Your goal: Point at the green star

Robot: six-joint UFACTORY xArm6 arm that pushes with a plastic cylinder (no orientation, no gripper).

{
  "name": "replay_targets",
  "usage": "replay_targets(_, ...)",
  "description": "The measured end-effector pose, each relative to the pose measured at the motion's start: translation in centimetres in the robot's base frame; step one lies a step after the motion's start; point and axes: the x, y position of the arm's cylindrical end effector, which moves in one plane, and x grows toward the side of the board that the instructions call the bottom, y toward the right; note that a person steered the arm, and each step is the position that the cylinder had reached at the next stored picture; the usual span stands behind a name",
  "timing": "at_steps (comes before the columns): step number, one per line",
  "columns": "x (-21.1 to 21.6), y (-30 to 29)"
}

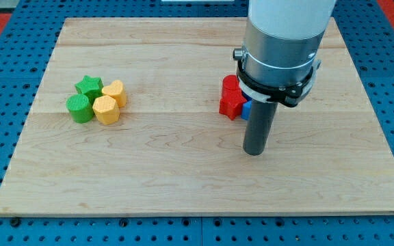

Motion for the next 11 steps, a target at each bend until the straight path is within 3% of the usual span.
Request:
replay_targets(1, 0.0, 0.0)
replay_targets(3, 4.0, 2.8)
replay_targets(5, 0.0, -6.0)
replay_targets(6, -1.7, -7.3)
replay_targets(10, -18.5, -9.5)
replay_targets(11, -21.0, -17.6)
